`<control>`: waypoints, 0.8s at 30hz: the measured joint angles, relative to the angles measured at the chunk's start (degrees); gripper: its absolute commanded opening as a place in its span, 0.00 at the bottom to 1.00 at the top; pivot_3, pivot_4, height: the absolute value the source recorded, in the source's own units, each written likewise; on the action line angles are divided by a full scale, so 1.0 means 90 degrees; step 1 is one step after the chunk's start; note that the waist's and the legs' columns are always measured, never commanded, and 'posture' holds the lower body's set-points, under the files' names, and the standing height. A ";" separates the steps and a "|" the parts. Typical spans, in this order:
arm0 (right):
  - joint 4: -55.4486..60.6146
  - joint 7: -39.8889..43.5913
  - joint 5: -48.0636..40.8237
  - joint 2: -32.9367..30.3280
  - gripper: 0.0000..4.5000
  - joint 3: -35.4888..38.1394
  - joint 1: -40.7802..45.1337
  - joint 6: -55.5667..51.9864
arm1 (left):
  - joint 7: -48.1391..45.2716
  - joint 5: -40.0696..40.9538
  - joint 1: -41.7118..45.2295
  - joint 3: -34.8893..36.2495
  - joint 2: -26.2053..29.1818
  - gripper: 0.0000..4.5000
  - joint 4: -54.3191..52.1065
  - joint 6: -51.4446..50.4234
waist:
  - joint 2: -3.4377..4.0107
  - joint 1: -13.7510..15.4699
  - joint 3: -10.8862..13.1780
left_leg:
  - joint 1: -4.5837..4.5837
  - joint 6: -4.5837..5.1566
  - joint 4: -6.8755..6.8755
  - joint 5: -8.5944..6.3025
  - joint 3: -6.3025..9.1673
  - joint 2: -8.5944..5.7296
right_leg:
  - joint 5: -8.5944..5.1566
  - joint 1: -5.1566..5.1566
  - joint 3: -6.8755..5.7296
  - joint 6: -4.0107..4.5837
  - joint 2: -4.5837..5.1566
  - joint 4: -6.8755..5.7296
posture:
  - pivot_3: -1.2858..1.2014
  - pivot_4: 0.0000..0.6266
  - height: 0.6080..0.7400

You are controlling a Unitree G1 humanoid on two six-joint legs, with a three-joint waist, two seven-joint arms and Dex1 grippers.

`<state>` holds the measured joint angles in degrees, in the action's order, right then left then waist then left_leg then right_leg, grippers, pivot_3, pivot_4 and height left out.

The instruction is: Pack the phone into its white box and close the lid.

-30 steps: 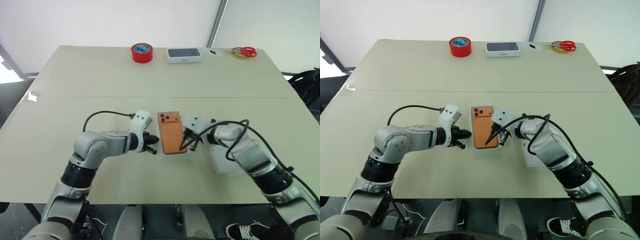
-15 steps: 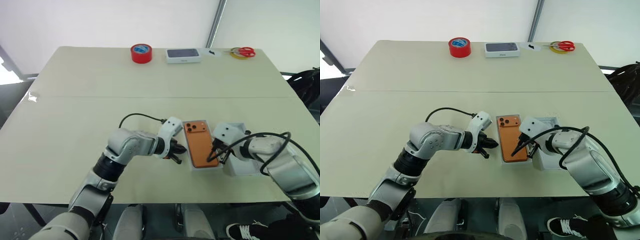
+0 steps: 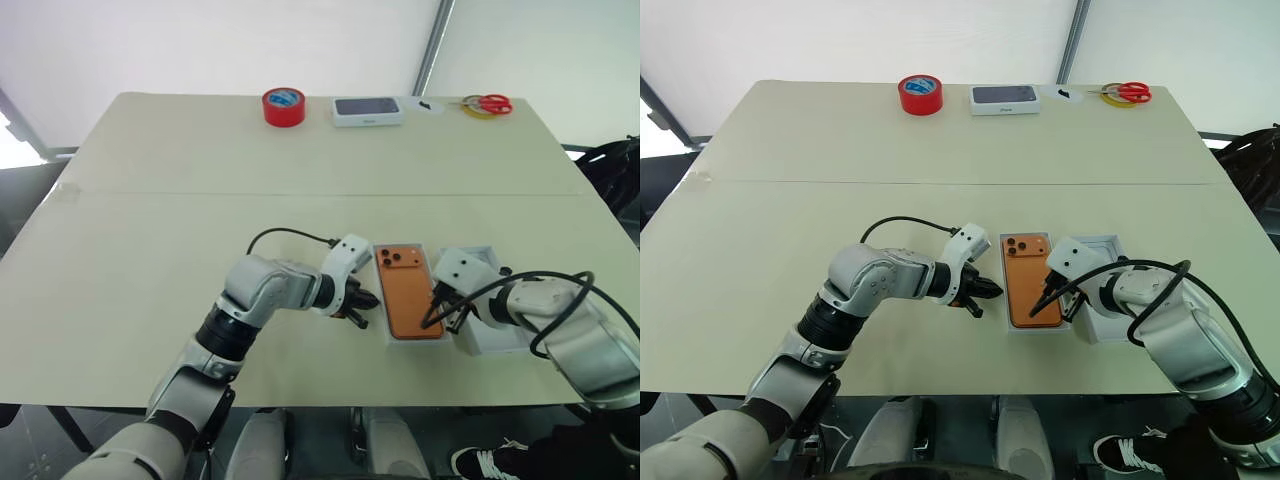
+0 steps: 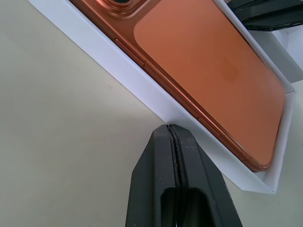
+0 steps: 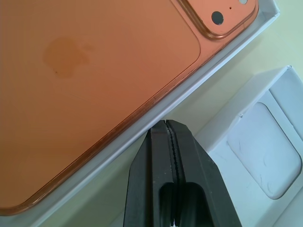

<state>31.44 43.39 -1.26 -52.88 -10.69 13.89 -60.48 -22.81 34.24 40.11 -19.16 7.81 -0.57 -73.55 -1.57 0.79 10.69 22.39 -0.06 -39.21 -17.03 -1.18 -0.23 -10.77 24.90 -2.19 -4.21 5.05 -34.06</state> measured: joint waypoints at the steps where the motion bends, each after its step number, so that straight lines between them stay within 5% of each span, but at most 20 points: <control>1: -0.0057 -0.0013 0.0003 0.0000 0.00 -0.0031 0.0000 0.0052 | -0.0003 0.0000 -0.0002 0.0020 -0.0004 0.01 -0.0007 -0.0013 | 0.0000 0.0000 0.0000 | 0.0000 0.0000 0.0000 0.0000 0.0000 0.0000 | 0.0000 0.0001 0.0000 0.0000 0.0000 0.0000 | 0.52 0.24 1.00; 13: -0.0261 0.0236 -0.0261 -0.0290 0.00 0.0303 -0.0005 0.0348 | -0.0075 0.0048 -0.0143 0.0581 0.0231 0.01 -0.0566 -0.0278 | 0.0000 -0.0008 0.0000 | -0.0001 0.0000 0.0000 0.0000 -0.0001 0.0003 | 0.0001 0.0001 0.0001 0.0000 -0.0001 -0.0001 | 0.52 0.24 1.00; 16: -0.0257 0.0513 -0.0586 -0.0555 0.18 0.0811 -0.0050 0.0227 | -0.0082 0.0153 -0.0297 0.0982 0.0440 0.00 -0.0795 -0.0440 | 0.0001 -0.0005 0.0000 | 0.0000 0.0000 0.0000 0.0000 0.0000 0.0004 | 0.0001 0.0002 0.0001 0.0000 -0.0002 -0.0003 | 0.52 0.24 1.00; 21: -0.0233 0.0834 -0.1205 -0.0733 0.73 0.1603 0.0109 -0.0187 | -0.0160 0.0153 -0.0538 0.1374 0.0996 0.00 -0.1313 -0.0358 | 0.0001 -0.0009 0.0000 | -0.0004 0.0000 0.0000 0.0000 -0.0002 0.0006 | 0.0000 0.0001 0.0002 0.0001 -0.0003 -0.0005 | 0.52 0.24 1.00; 24: -0.0259 0.0829 -0.1574 -0.0668 0.73 0.1903 0.0365 -0.0735 | -0.0442 -0.0116 -0.1040 0.1313 0.1277 0.00 -0.1722 0.0772 | 0.0001 -0.0006 0.0000 | -0.0003 -0.0001 0.0001 0.0000 -0.0004 0.0008 | 0.0001 0.0002 0.0004 0.0004 -0.0002 -0.0003 | 0.52 0.24 1.00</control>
<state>29.11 50.86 -15.43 -58.89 6.44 17.18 -67.10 -26.79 33.20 30.74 -7.35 19.30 -16.07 -66.60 -1.57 0.73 10.69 22.36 -0.07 -39.21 -17.04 -1.22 -0.15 -10.76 24.91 -2.15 -4.17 5.04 -34.08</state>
